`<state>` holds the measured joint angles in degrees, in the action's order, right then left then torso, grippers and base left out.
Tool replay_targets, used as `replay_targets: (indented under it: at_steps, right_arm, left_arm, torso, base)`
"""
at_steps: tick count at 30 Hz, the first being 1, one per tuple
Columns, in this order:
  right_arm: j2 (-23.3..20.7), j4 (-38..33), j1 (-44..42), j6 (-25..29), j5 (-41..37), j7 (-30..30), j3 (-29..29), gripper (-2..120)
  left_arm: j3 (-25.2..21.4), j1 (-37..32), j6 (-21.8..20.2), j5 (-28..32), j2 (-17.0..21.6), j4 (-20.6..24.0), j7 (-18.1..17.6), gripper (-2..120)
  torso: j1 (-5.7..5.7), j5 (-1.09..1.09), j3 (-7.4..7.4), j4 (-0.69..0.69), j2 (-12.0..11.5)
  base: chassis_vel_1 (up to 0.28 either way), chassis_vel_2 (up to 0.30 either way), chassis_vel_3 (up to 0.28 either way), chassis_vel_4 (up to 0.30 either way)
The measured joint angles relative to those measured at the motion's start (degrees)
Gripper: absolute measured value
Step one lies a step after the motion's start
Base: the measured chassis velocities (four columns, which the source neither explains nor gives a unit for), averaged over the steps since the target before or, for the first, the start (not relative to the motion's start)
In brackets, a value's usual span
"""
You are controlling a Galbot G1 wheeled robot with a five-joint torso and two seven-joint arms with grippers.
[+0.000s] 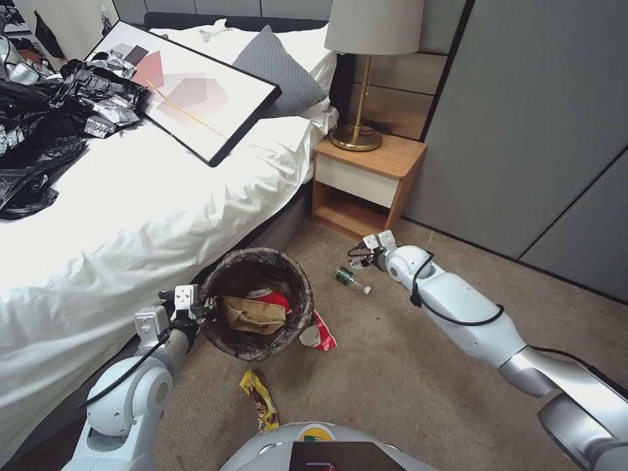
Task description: Pick up the trash bin, then pick up the garbage from the floor and place it into the trash bin.
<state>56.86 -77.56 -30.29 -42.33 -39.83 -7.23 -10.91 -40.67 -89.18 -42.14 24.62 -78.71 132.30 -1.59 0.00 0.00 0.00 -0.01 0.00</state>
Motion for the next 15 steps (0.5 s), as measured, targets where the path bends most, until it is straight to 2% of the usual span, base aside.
replay_targets:
  at_steps: [15]
  right_arm:
    - [3.2, 8.0, 0.6, 0.1, 4.7, 3.4, -0.6, 100]
  left_arm:
    - [-0.1, 0.2, 0.0, 0.0, -0.1, -0.4, 0.1, 0]
  torso:
    - [0.00, -0.01, 0.00, 0.00, 0.0]
  base:
    - [0.000, 0.000, 0.000, 0.000]
